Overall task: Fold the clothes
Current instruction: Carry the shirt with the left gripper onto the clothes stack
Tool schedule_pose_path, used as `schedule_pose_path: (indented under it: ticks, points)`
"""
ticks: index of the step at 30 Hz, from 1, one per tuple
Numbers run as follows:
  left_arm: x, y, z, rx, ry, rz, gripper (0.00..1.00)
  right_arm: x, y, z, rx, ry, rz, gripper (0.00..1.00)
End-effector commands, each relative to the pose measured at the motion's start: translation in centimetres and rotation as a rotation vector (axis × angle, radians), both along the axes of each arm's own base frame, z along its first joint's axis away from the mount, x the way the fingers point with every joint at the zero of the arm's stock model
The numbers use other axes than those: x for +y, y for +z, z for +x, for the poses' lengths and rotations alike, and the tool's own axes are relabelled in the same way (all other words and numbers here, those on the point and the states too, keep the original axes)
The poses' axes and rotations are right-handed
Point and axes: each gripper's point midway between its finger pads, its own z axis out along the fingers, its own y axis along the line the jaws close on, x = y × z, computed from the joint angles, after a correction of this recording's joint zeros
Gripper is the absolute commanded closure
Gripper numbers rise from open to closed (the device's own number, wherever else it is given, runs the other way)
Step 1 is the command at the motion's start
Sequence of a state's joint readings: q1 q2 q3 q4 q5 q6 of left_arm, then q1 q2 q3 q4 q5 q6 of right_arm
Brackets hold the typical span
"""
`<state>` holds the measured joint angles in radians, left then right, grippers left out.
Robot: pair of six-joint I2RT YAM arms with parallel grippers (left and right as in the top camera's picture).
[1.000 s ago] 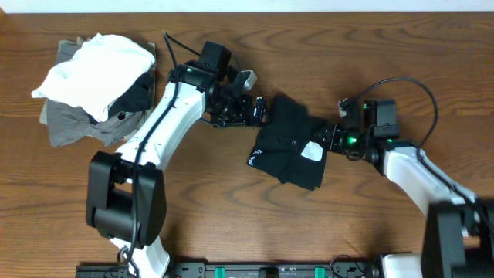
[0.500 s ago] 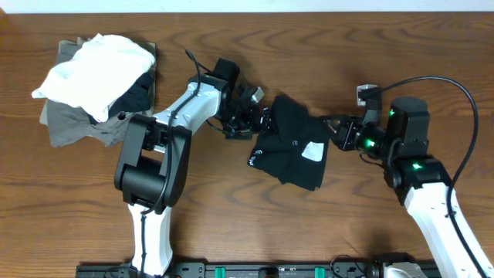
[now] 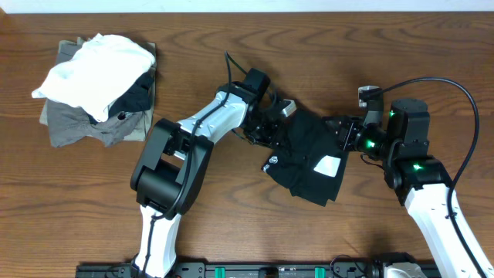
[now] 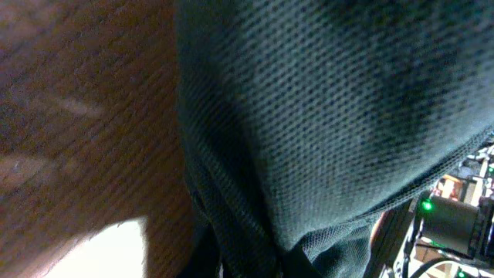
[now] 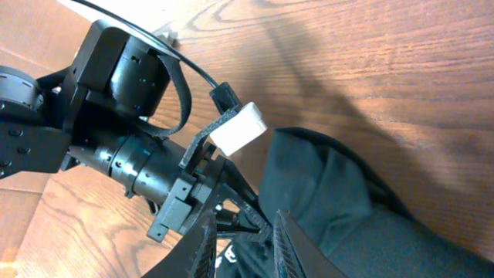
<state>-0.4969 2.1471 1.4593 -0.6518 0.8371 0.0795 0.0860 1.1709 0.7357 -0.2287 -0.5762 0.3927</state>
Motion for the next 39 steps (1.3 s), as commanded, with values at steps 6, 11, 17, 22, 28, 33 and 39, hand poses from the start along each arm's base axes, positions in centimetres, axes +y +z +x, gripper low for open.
schedule_pose_path:
  ticks: [6, 11, 17, 22, 28, 33, 39]
  points:
    - [4.0, 7.4, 3.6, -0.073, 0.094, -0.029, 0.94, -1.8, 0.0, 0.5, -0.007, -0.052, -0.015, 0.77]
    - [10.1, 16.4, 8.3, -0.247, 0.263, -0.071, 0.94, -2.4, -0.2, 0.5, 0.013, -0.079, -0.006, 0.77]
    - [21.3, 23.4, 13.1, -0.409, 0.544, -0.077, 0.94, -2.4, -0.3, 0.4, 0.030, -0.085, 0.002, 0.77]
    - [33.7, 24.3, 15.2, -0.435, 0.857, -0.044, 0.94, -2.4, -0.6, 0.2, 0.054, -0.095, 0.013, 0.79]
    - [46.1, 19.7, 14.4, -0.367, 1.093, 0.024, 0.94, -2.4, -0.6, 0.2, 0.072, -0.109, 0.029, 0.80]
    - [52.1, 11.6, 13.5, -0.222, 1.193, 0.109, 0.75, -2.2, -0.6, 0.0, 0.090, -0.111, 0.050, 0.81]
    - [53.5, 7.4, 11.6, -0.068, 1.236, 0.115, 0.32, -1.8, -0.4, -0.3, 0.096, -0.086, 0.072, 0.81]
